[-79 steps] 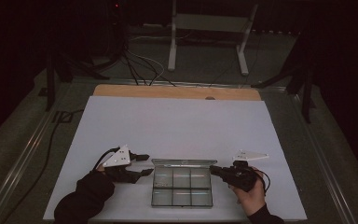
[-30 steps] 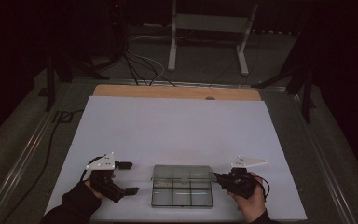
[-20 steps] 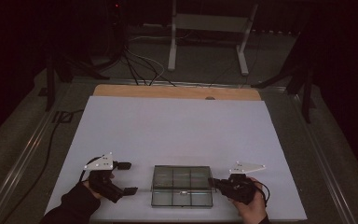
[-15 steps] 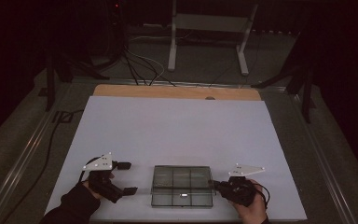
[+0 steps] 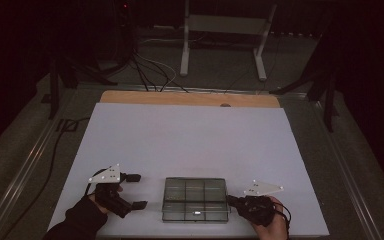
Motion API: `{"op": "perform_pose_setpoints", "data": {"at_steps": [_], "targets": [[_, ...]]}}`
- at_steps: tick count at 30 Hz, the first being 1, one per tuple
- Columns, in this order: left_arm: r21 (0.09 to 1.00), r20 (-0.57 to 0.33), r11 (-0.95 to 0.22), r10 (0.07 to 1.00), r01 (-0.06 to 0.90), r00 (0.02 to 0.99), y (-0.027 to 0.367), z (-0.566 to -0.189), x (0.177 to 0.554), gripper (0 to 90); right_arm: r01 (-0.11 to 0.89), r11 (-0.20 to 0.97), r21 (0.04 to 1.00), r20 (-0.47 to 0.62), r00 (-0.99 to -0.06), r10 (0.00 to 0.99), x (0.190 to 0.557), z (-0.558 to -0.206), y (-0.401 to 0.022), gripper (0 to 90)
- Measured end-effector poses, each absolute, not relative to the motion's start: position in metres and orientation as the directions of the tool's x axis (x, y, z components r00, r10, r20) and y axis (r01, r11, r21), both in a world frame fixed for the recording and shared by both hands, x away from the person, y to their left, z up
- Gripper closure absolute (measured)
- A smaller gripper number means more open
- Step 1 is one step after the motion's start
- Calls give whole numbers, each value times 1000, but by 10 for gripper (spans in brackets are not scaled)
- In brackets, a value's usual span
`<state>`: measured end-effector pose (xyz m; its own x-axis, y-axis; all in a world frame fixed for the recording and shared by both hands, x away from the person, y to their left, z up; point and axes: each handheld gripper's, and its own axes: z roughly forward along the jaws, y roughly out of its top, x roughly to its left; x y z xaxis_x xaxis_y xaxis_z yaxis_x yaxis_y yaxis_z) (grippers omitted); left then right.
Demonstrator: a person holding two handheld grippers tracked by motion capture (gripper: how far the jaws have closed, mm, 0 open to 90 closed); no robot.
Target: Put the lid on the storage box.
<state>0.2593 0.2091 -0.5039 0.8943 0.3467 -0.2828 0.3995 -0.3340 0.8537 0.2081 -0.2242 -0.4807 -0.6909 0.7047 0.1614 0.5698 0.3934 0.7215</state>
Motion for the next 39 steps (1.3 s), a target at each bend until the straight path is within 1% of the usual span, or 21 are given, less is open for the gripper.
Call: {"op": "perform_pose_setpoints", "data": {"at_steps": [4,6,8,15,20,22,23,24,26,28,30,32,33,36,39], "targets": [[854,-283,-332,346,399,895,209,-504,259,8,554,427,715,99,-684,723,206,-480,-221,895],[856,-285,-330,343,399,895,210,-504,259,8,539,461,705,38,-678,734,205,-481,-218,898],[856,-289,-326,340,401,895,210,-504,260,8,540,474,695,15,-670,742,205,-482,-216,900],[855,-288,-328,342,401,894,209,-504,260,8,556,450,698,29,-650,759,209,-482,-220,900],[859,-287,-320,347,400,893,209,-503,261,8,532,427,731,55,-670,740,215,-479,-229,888],[859,-283,-321,350,398,893,209,-503,261,8,525,411,746,59,-666,743,219,-477,-232,842],[859,-284,-321,351,399,892,210,-503,262,8,526,394,754,78,-667,741,221,-476,-235,810],[858,-283,-323,353,400,892,210,-502,262,8,521,380,765,90,-670,737,222,-475,-237,757],[860,-281,-320,353,397,892,209,-502,262,8,520,364,773,98,-664,742,224,-474,-241,634],[863,-276,-321,348,391,896,209,-501,262,8,527,354,772,119,-668,735,226,-476,-245,454],[863,-274,-323,345,388,898,209,-501,262,8,536,334,775,147,-668,729,228,-478,-247,344],[862,-273,-326,345,388,898,209,-502,261,8,535,319,782,183,-687,704,229,-478,-250,182],[863,-275,-324,342,387,899,210,-502,260,8,527,325,785,191,-705,683,229,-478,-250,125],[862,-271,-329,343,386,899,211,-503,258,8,512,333,792,188,-723,665,229,-477,-251,112],[869,-270,-318,338,379,902,213,-502,257,8,493,333,804,185,-739,648,229,-477,-252,28]]}}
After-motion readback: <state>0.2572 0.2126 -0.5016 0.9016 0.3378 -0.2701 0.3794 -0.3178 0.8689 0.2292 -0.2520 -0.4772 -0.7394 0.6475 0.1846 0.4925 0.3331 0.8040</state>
